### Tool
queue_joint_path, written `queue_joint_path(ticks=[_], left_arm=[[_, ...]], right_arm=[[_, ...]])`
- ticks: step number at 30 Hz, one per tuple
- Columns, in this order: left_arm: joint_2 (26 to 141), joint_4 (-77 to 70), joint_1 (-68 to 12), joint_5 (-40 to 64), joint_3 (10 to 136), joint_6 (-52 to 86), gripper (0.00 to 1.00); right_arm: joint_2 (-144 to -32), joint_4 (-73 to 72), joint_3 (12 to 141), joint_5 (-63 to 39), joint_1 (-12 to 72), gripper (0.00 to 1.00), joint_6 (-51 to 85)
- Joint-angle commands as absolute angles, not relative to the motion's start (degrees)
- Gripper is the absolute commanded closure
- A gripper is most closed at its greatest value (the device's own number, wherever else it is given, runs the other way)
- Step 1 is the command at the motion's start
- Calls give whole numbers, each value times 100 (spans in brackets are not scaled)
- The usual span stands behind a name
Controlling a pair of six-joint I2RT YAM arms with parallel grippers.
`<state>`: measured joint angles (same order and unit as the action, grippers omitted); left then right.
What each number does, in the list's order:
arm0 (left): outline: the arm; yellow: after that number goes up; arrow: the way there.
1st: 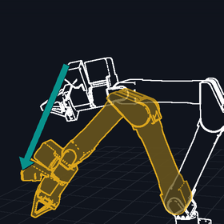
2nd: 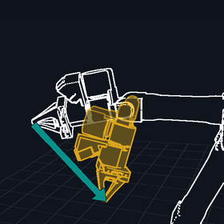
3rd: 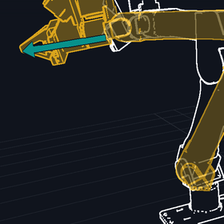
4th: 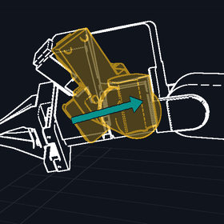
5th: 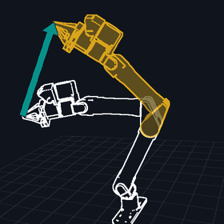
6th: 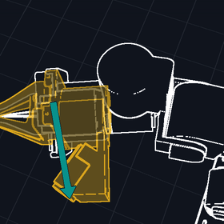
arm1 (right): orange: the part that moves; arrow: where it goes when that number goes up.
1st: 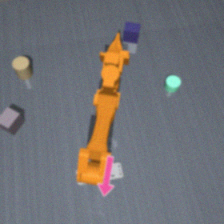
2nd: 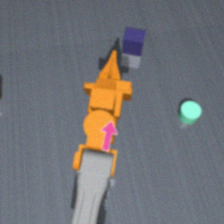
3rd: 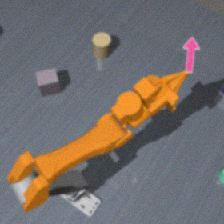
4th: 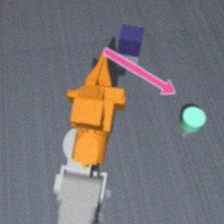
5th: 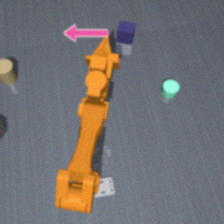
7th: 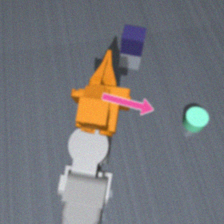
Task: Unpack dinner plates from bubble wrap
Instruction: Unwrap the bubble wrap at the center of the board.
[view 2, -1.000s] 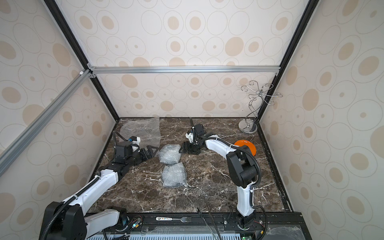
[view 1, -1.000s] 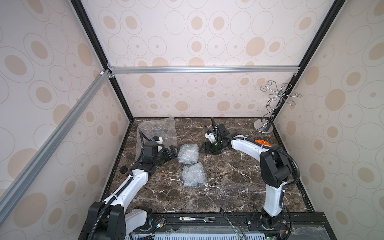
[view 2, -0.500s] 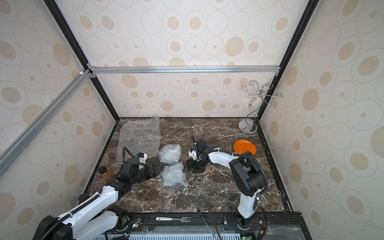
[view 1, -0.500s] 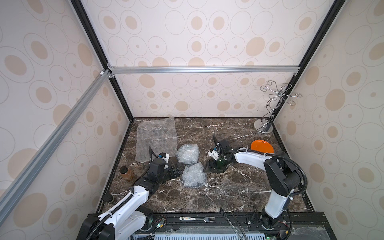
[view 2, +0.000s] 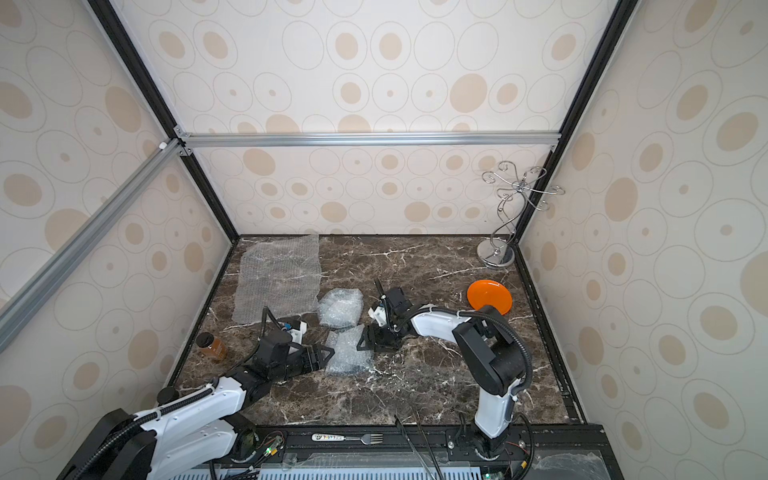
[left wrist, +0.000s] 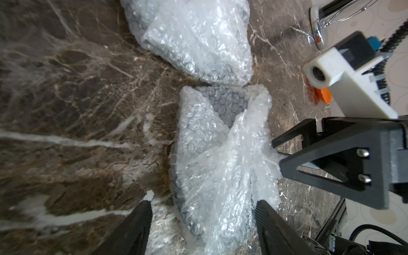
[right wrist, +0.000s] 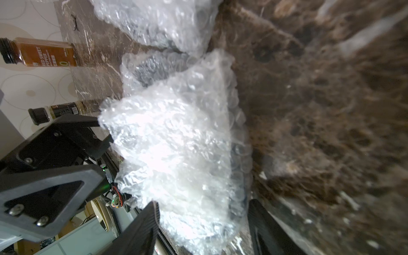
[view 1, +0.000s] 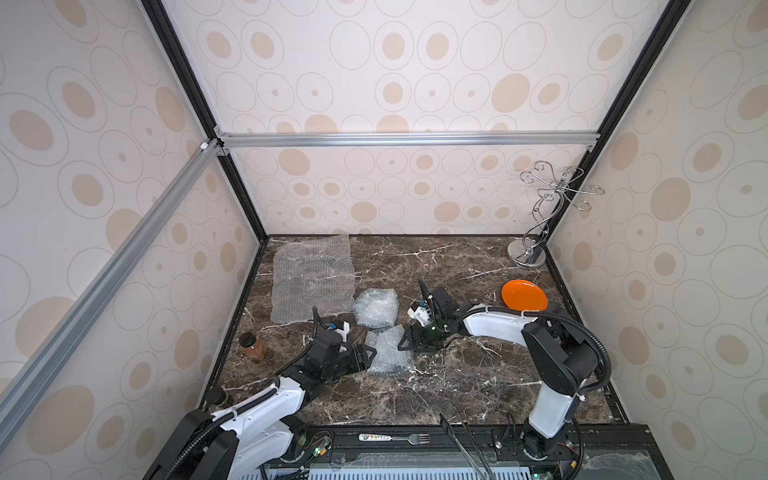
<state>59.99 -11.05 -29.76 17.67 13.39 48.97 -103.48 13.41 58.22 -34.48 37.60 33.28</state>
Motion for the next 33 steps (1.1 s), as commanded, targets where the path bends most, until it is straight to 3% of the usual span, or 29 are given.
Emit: queue_joint_path(ticks=[1, 13, 17, 28, 33], left_arm=[[6122, -1805, -3029, 1749, 1251, 5024, 26], [6807, -2351, -3084, 1878, 1158, 5040, 28], [6923, -2476, -3116, 1858, 1173, 5044, 34], [7285, -2687, -3354, 1786, 1394, 5187, 72], [7581, -2867, -3530, 1664, 1600, 5358, 81]], right_arm=[[-10518, 1154, 5774, -3287, 3823, 35, 3507], [-10679, 1151, 5809, -2955, 3929, 58, 3526], [-10620, 1150, 5777, -2853, 3929, 66, 3538], [-10356, 1469, 5755, -2512, 3928, 65, 3422], [-10135, 1855, 5791, -2205, 3927, 53, 3256]])
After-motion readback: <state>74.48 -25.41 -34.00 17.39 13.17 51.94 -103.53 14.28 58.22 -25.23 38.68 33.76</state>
